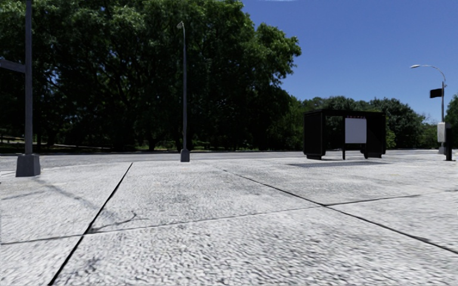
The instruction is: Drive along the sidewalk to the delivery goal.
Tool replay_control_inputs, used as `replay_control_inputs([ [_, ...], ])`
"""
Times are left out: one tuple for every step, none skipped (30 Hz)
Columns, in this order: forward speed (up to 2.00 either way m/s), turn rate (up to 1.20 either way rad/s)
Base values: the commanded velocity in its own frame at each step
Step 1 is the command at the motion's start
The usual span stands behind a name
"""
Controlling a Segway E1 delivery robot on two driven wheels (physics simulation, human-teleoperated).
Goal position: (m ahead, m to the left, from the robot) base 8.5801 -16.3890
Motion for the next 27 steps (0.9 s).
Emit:
replay_control_inputs([
  [2.00,-0.47],
  [2.00,-0.47],
  [2.00,-0.47],
  [2.00,-0.47],
  [2.00,-0.47],
  [2.00,-0.47],
  [2.00,-0.47],
  [2.00,-0.47],
  [2.00,-0.47],
  [2.00,-0.47],
  [2.00,-0.47],
  [2.00,-0.47],
  [2.00,-0.47],
  [2.00,-0.47],
  [2.00,-0.47],
  [2.00,-0.47],
  [2.00,-0.47],
  [2.00,-0.47],
  [2.00,-0.47],
  [2.00,-0.47],
  [2.00,-0.47],
  [2.00,-0.47],
  [2.00,-0.47],
  [2.00,-0.47],
  [2.00,-0.47],
  [2.00,-0.47],
  [2.00,-0.47],
])
